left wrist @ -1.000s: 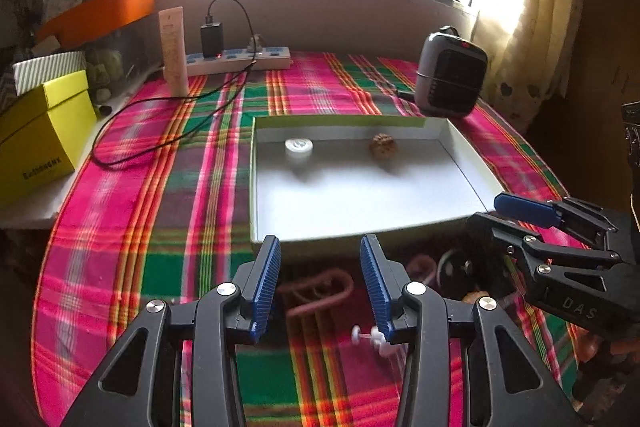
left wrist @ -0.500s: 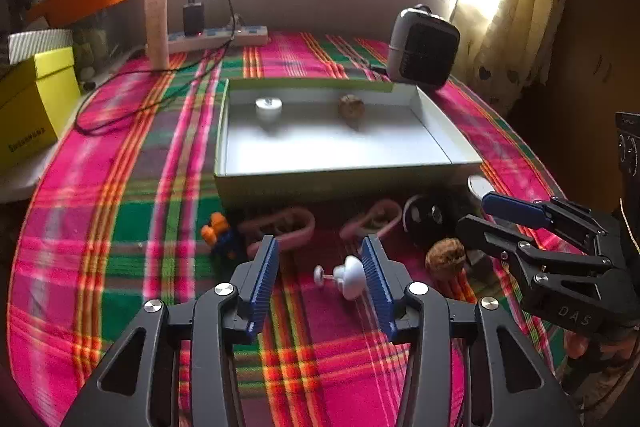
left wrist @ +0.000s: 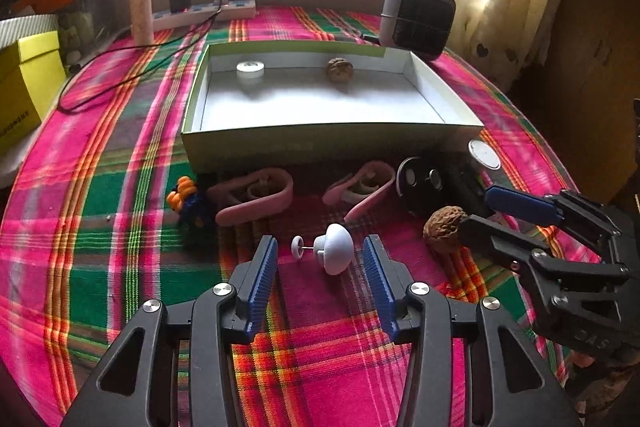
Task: Organize objects
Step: 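Grasp the white mushroom-shaped knob with the left tool while the right tool grasps the second walnut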
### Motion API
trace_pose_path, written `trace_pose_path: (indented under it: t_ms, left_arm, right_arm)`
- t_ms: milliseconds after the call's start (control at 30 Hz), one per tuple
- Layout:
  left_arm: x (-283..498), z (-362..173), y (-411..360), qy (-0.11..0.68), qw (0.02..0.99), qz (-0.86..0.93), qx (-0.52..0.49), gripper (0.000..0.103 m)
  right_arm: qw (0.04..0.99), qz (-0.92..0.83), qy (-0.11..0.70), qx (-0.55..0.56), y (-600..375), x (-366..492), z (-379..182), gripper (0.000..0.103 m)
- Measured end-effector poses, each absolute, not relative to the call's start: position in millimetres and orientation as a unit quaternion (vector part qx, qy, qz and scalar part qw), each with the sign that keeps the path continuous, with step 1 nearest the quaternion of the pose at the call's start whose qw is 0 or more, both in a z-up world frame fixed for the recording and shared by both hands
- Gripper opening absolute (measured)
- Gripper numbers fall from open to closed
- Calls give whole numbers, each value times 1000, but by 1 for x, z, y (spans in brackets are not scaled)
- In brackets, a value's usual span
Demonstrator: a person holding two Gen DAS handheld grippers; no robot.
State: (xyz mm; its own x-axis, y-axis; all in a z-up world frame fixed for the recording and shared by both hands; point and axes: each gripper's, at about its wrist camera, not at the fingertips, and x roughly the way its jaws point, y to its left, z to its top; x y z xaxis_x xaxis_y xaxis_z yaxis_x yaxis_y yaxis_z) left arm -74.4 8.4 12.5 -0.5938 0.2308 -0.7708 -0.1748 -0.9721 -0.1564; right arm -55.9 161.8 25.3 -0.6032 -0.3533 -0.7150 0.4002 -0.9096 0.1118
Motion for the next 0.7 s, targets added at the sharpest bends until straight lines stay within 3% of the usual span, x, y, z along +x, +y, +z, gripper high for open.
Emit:
trace_pose_path:
  t_ms: [400,533,700]
  left_arm:
    - [-78,10,6,-37,106,896,-429,42]
    - [-77,10,4,-34,96,899,-426,30]
    - [-77,9,-3,-42,94,900,-425,30]
  right_arm:
    - [224,-891,37,393,154,-55,24,46]
    - [227,-889,39,395,151,-55,23,46]
    - [232,-886,44,399,146,-55,22,46]
